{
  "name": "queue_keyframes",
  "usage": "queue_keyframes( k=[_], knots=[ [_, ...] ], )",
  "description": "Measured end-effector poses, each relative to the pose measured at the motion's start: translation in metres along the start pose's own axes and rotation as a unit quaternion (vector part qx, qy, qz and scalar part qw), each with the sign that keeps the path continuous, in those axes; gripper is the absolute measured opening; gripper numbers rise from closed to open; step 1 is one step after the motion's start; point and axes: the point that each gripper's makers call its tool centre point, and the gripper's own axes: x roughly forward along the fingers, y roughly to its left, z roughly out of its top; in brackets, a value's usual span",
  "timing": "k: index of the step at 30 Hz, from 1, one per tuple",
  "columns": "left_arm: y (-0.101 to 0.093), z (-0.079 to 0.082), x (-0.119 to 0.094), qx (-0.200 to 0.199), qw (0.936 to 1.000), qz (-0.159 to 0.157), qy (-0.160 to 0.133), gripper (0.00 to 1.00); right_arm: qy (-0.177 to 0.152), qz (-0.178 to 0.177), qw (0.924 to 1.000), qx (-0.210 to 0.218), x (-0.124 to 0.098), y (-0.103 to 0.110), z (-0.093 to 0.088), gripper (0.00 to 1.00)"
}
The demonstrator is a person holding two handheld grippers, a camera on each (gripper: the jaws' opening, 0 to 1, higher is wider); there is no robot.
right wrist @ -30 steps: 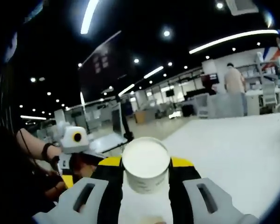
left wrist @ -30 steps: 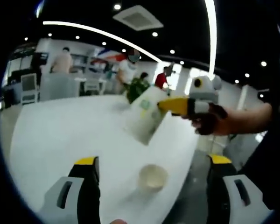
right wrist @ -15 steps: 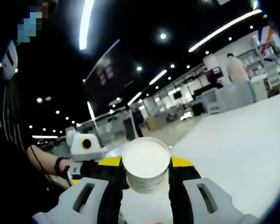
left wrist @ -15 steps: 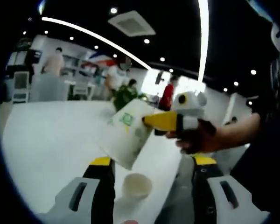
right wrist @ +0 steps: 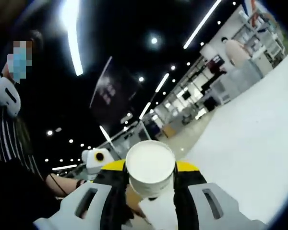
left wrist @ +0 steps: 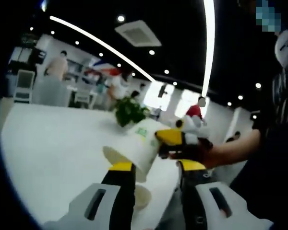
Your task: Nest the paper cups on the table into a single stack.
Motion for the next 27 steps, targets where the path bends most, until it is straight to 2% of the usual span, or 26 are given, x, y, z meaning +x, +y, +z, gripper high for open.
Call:
queue_keyframes(
  k=[4,14,19,27],
  knots=[
    [0.0,-0.001,-0.001,-0.006,1.0,-0.003,0.004,0.23,0.004,0.011,0.9999,0.008,-0.001,0.0,-0.002,0.34],
    [-0.004,0.005,-0.004,-0.02,0.9997,-0.014,-0.006,0.09,0.002,0.041,0.9979,0.05,-0.006,0.005,-0.012,0.35],
    [-0.004,0.004,-0.006,-0.028,0.9995,-0.016,0.005,0.05,0.023,0.052,0.998,0.029,-0.007,0.009,-0.019,0.35],
    [-0.014,0.004,-0.003,-0.009,0.9989,-0.04,0.023,0.01,0.031,0.063,0.9971,0.028,-0.007,0.01,-0.021,0.38]
  ],
)
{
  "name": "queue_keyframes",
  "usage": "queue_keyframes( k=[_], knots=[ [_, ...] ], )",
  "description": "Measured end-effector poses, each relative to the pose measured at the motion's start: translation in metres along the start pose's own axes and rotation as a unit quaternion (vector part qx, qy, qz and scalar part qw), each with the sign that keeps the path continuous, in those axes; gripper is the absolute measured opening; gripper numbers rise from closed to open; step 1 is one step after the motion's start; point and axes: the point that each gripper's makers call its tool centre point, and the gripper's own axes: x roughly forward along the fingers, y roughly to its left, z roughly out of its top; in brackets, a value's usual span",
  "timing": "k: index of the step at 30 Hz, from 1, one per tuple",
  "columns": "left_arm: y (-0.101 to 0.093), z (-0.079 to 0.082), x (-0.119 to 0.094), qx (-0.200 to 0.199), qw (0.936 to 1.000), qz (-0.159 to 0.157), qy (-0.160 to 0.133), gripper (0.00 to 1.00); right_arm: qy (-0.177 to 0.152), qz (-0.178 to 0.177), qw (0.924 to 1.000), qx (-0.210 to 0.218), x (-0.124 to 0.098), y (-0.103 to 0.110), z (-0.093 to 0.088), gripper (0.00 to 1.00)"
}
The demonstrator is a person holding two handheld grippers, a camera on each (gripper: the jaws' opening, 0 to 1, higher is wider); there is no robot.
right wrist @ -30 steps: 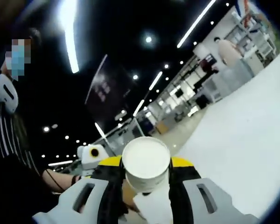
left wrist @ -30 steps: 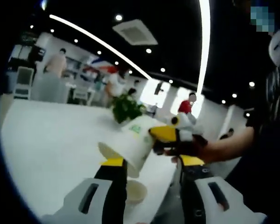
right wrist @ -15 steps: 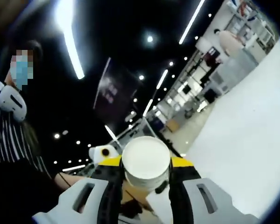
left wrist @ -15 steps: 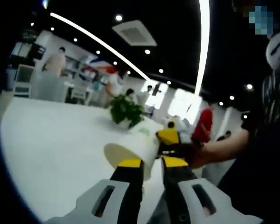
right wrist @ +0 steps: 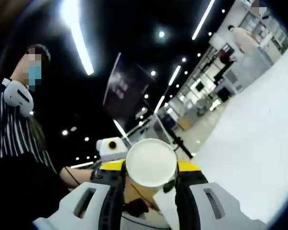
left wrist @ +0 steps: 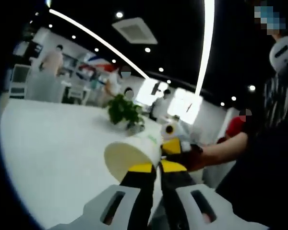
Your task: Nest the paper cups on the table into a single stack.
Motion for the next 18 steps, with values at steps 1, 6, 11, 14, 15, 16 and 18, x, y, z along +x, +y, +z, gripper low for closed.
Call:
queue_keyframes(
  k=[1,6,11,14,15,16,18],
  knots=[
    [-0.0021,0.0002,0.0006,0.006,1.0,-0.005,0.003,0.0,0.0,0.0,1.0,-0.003,0.0001,-0.0002,-0.0001,0.39],
    [-0.0025,0.0022,-0.0005,0.018,0.9997,-0.007,0.017,0.0,0.001,0.004,0.9999,-0.01,0.0022,-0.0007,0.0007,0.4],
    [0.0004,0.0021,-0.0012,0.026,0.9993,-0.002,0.028,0.0,0.003,-0.002,0.9996,-0.027,0.0027,-0.002,0.0024,0.4],
    [0.0015,0.0021,-0.0005,0.033,0.9988,0.0,0.037,0.0,0.0,-0.006,0.9992,-0.041,0.0001,-0.0014,0.0045,0.4],
    [0.0017,0.0021,-0.0003,0.035,0.9986,0.001,0.04,0.0,0.0,-0.007,0.9991,-0.043,-0.0009,-0.0013,0.005,0.41],
    [0.0019,0.0026,-0.0001,0.039,0.9983,0.001,0.043,0.0,0.0,-0.009,0.9987,-0.05,-0.0017,-0.0006,0.0056,0.42],
    [0.0044,0.0036,0.0001,0.042,0.9981,0.002,0.045,0.0,0.004,-0.013,0.9974,-0.071,-0.0045,-0.0004,0.0067,0.42]
  ],
)
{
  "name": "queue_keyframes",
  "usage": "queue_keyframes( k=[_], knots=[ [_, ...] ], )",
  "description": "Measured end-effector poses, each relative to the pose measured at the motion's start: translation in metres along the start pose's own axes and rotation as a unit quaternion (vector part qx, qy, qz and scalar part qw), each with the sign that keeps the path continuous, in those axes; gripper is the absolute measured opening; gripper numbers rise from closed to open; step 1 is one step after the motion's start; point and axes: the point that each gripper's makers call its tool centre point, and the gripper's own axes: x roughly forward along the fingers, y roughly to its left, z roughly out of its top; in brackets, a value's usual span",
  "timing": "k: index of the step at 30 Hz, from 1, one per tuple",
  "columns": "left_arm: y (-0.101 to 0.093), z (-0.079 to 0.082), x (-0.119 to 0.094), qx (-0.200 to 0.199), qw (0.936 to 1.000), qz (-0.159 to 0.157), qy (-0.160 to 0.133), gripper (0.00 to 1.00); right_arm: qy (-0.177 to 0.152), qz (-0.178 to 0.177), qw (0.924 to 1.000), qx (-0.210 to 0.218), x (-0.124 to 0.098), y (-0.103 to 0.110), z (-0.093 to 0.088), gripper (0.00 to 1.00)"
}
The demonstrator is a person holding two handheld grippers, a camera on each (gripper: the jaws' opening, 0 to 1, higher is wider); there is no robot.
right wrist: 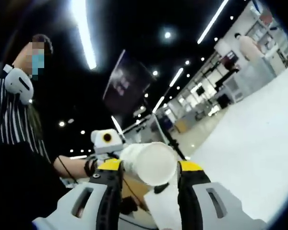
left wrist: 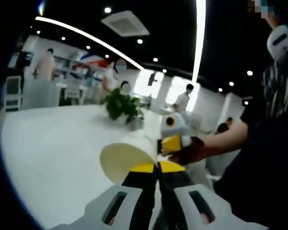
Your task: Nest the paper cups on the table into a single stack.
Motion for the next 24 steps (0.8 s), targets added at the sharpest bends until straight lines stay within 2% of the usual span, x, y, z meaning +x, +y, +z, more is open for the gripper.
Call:
queue_keyframes(
  k=[7,13,16,17,20,24],
  knots=[
    [0.005,0.003,0.0,0.007,0.9999,0.005,0.009,0.0,0.003,-0.007,0.9988,-0.048,-0.008,0.002,0.009,0.44],
    [0.008,0.01,0.001,0.017,0.9997,0.002,0.015,0.0,0.005,-0.032,0.996,-0.083,-0.022,-0.005,0.015,0.47],
    [0.009,0.011,0.002,0.031,0.9991,0.001,0.028,0.0,0.027,-0.049,0.9902,-0.128,-0.032,-0.009,0.014,0.47],
    [0.01,0.01,0.002,0.035,0.9988,0.002,0.034,0.0,0.036,-0.051,0.9895,-0.131,-0.033,-0.009,0.012,0.48],
    [0.01,0.009,0.004,0.047,0.9977,0.0,0.049,0.0,0.064,-0.069,0.9815,-0.167,-0.041,-0.012,0.008,0.54],
    [0.013,0.005,0.006,0.056,0.9962,-0.003,0.066,0.0,0.086,-0.08,0.975,-0.188,-0.048,-0.014,0.003,0.62]
  ],
)
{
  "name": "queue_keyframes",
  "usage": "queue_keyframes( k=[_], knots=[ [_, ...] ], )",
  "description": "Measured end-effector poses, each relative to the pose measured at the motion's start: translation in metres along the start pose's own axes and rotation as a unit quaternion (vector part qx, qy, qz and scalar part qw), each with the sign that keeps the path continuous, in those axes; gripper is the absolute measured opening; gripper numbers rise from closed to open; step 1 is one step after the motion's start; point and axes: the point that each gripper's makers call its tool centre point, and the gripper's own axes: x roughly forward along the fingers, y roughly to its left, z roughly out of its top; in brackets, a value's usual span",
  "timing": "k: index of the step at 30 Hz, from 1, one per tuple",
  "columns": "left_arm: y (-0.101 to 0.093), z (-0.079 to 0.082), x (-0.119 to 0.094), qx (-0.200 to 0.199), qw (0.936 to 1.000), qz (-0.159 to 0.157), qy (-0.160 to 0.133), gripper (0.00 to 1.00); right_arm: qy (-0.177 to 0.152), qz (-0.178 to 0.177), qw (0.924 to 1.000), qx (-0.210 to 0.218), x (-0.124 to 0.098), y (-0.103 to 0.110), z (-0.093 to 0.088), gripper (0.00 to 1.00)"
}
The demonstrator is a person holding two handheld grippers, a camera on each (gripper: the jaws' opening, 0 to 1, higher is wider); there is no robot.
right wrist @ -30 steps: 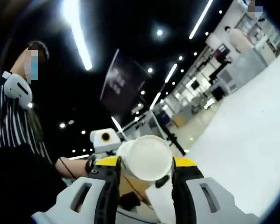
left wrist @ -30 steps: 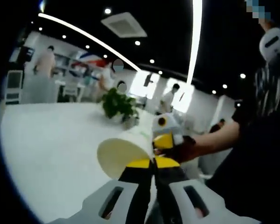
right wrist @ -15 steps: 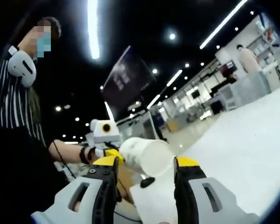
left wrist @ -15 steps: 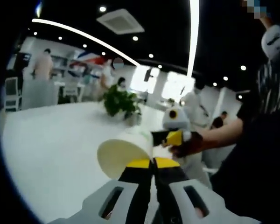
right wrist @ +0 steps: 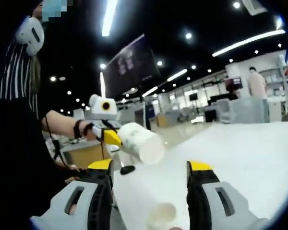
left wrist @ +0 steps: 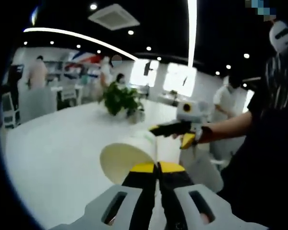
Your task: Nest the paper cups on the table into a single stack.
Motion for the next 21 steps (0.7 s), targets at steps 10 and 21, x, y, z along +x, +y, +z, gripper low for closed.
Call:
queue_keyframes(
  k=[10,21],
  knots=[
    [0.001,-0.007,0.007,0.04,0.9976,-0.009,0.056,0.0,0.02,-0.026,0.9994,-0.015,-0.013,-0.003,-0.011,0.82],
    [-0.002,-0.017,0.014,0.104,0.9853,-0.029,0.133,0.0,0.04,-0.056,0.9963,-0.052,-0.015,-0.011,-0.02,1.0]
  ],
)
